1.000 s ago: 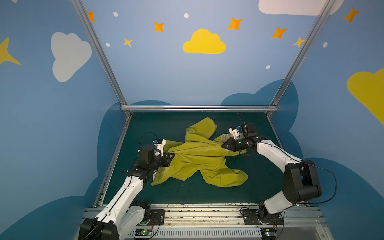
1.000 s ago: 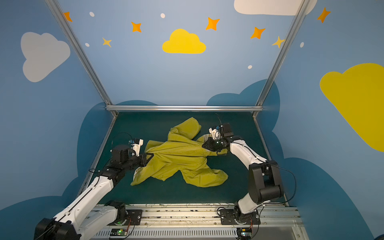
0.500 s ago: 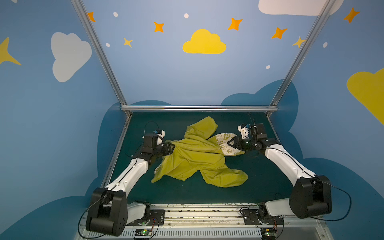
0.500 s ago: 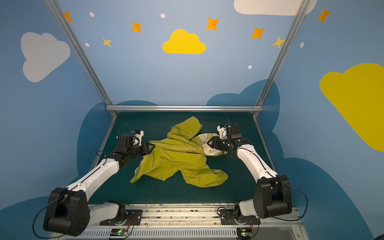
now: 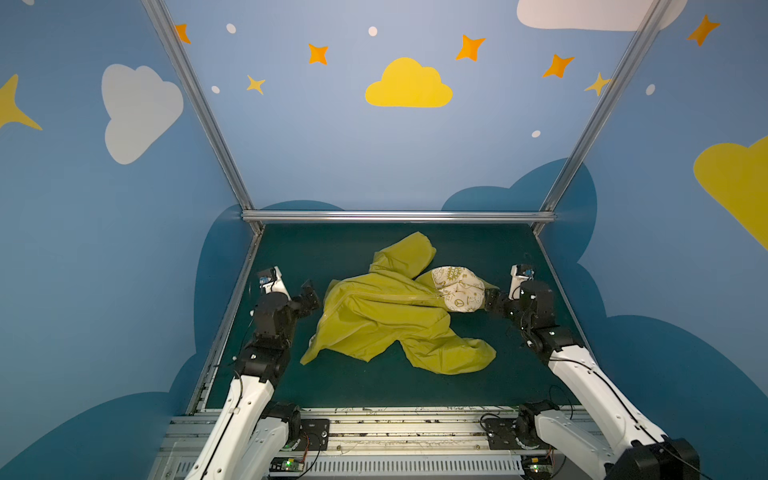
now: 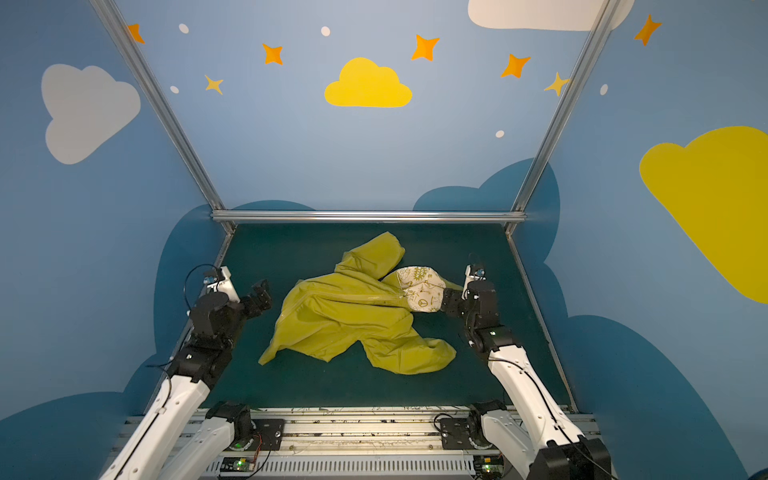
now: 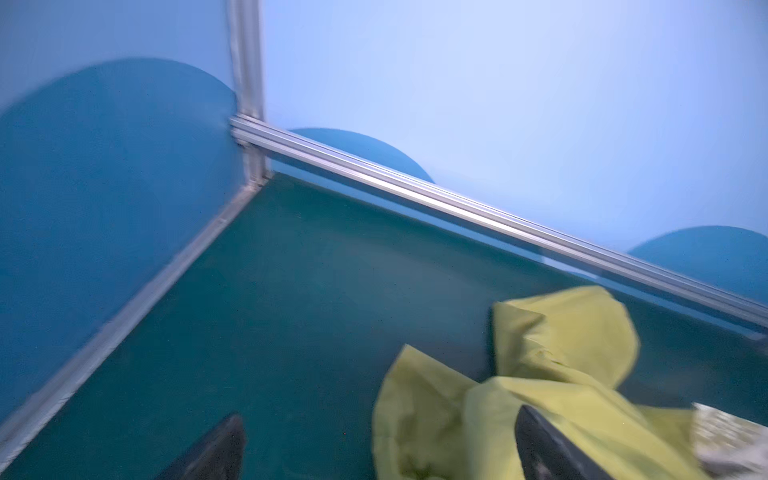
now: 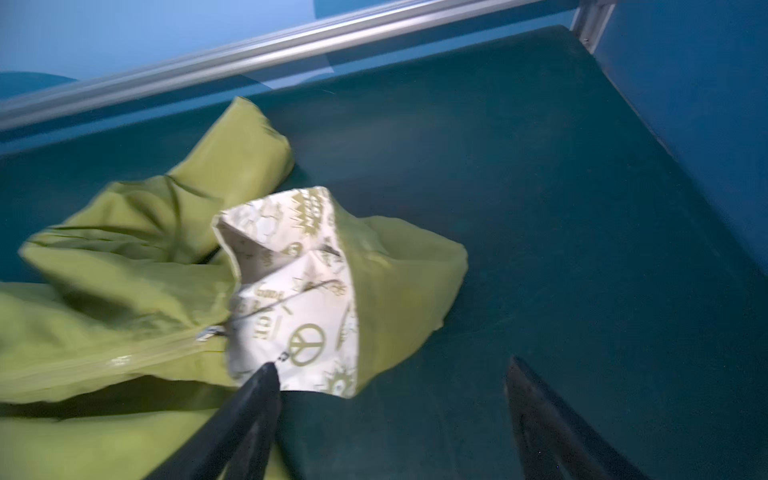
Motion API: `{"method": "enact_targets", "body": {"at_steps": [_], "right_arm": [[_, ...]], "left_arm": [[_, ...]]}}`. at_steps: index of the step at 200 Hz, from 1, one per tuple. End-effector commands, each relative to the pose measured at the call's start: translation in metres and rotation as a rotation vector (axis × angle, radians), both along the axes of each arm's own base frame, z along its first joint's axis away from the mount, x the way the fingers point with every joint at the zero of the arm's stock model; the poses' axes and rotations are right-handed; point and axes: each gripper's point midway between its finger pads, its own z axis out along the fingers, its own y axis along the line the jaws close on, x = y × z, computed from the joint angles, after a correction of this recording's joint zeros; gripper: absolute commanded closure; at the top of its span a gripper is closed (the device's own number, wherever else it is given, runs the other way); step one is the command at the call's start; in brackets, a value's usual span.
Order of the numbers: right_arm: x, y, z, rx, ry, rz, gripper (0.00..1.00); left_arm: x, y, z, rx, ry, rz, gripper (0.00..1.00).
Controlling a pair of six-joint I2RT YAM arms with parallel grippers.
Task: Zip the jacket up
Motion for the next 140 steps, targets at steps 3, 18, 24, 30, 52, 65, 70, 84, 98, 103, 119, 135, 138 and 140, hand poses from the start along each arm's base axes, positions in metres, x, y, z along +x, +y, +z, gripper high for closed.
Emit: {"method": "enact_targets", "body": {"at_steps": [3,18,24,30,52,65,70,84,98,103,119,135,138,140], "right_arm": [[0.024,-0.013,0.003,-0.134,-0.133,-0.027,0.15],[0.033,-0.017,-0.021,-0.18,-0.049,-0.041,0.15],[0.036,-0.018,-0.03,-0.189,-0.007,-0.046,0.15],[0.038,-0.018,-0.04,-0.192,0.041,-0.049,0.15],[0.054,-0.014,-0.06,-0.212,0.087,-0.029,0.15],[0.062,-0.012,-0.059,-0.201,0.086,-0.03,0.16],[0.064,-0.016,-0.059,-0.218,0.092,-0.038,0.17],[0.07,-0.024,-0.055,-0.263,0.072,-0.073,0.18],[0.069,-0.024,-0.052,-0.25,-0.021,-0.046,0.17],[0.066,-0.026,-0.057,-0.236,-0.035,-0.033,0.17],[0.064,-0.042,-0.07,-0.14,-0.062,-0.051,0.16],[0.068,-0.048,-0.072,-0.122,-0.038,-0.085,0.13],[0.068,-0.049,-0.072,-0.108,-0.024,-0.094,0.13],[0.067,-0.049,-0.072,-0.1,-0.017,-0.097,0.13]], "left_arm": [[-0.01,0.029,-0.051,0.216,0.04,0.105,0.01],[-0.008,0.034,-0.071,0.243,0.032,0.109,0.01],[-0.007,0.037,-0.077,0.234,0.039,0.116,0.0],[-0.005,0.042,-0.082,0.217,0.054,0.127,0.01],[0.016,0.043,-0.096,0.138,0.112,0.038,0.01],[0.032,0.045,-0.099,0.095,0.11,0.0,0.01],[0.037,0.044,-0.098,0.081,0.101,-0.015,0.0],[0.051,0.041,-0.099,0.057,0.093,-0.064,0.01],[0.062,0.035,-0.095,0.036,0.026,-0.113,0.01],[0.065,0.034,-0.096,0.017,0.02,-0.122,0.01],[0.073,0.032,-0.102,-0.018,0.015,-0.147,0.01],[0.077,0.013,-0.102,-0.004,-0.085,-0.26,0.01],[0.076,0.003,-0.103,-0.008,-0.078,-0.323,0.0],[0.076,-0.004,-0.106,-0.006,-0.065,-0.369,0.01]]}}
